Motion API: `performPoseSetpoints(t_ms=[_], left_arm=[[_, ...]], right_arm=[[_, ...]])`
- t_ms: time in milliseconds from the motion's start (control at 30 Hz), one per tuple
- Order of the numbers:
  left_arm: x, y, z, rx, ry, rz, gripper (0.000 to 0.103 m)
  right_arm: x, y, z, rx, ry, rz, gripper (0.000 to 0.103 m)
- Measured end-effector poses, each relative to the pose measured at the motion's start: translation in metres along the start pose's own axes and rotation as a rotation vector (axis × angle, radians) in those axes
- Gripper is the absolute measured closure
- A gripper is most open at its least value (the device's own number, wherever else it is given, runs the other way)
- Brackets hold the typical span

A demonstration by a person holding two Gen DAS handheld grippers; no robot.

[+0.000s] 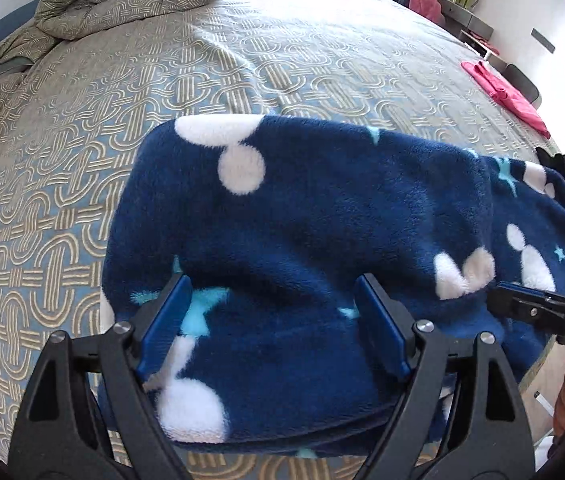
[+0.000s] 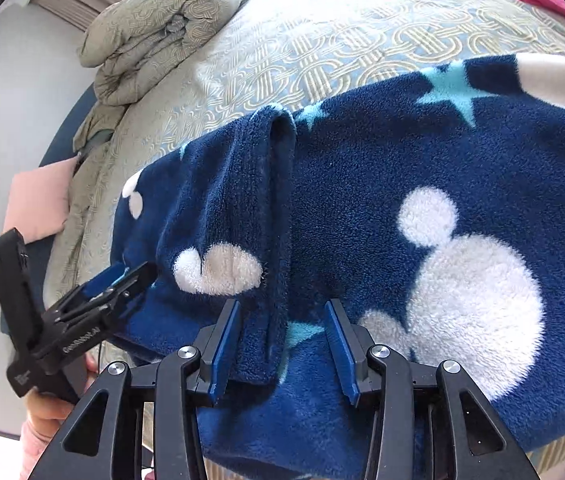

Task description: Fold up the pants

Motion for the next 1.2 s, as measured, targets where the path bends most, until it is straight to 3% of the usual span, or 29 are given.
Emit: performPoseSetpoints(t_ms=[200,333,500,633,733,800,867,1000,1100,1200], left_arm=[[0.011,0.016,0.044,-0.100,-0.035,0.019,0.019],[0.021,0.015,0.081,-0.140,-0.084,0.019,0.019],[0.034,-0.003,0.118,-0.118,-0.156,0.005,0.019],[0.036,-0.038,0.117,-0.046,-0.169,-0.045,0.019],[0.033,-0.035,0.119,-0.022,-0.186,-0.024,0.019],[0.029,-0.031,0.119,-0.015,-0.189,-0.032,0.019],[0.025,-0.022,0.118,-0.036,-0.175,-0.038,0.019],[-0.003,0.001,0.126,-0.162,-0.162,-0.060,0.019],[-0.037,0.012,0.136,-0.204,-0.214,-0.101,0.019],[-0.069,0.027,0.150,-0.255,-0.279,-0.127,0.019]], right_arm=[[-0.004,0.035,0.036,-0.071,-0.034,0.085,0.059],[-0.015,0.067,0.079,-0.045,-0.142,0.141,0.059],[-0.037,0.107,0.145,-0.066,-0.293,0.232,0.059],[-0.054,0.124,0.174,-0.038,-0.379,0.279,0.059],[-0.064,0.132,0.184,-0.026,-0.416,0.293,0.059],[-0.070,0.133,0.191,-0.051,-0.446,0.303,0.053],[-0.076,0.136,0.200,-0.060,-0.476,0.313,0.051],[-0.078,0.130,0.207,0.098,-0.508,0.299,0.045],[-0.069,0.133,0.210,0.219,-0.538,0.335,0.036],[-0.052,0.132,0.220,0.217,-0.568,0.347,0.029]])
Point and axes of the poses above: each gripper's, at about its wrist camera, not at the fingertips, and y roughly against the way its jaws point, z to its right, x to its top, the point moved 10 cm from there along -y, roughly the way its jaws point, and after that the axes turned 15 degrees about -z, right-handed, at the moved point
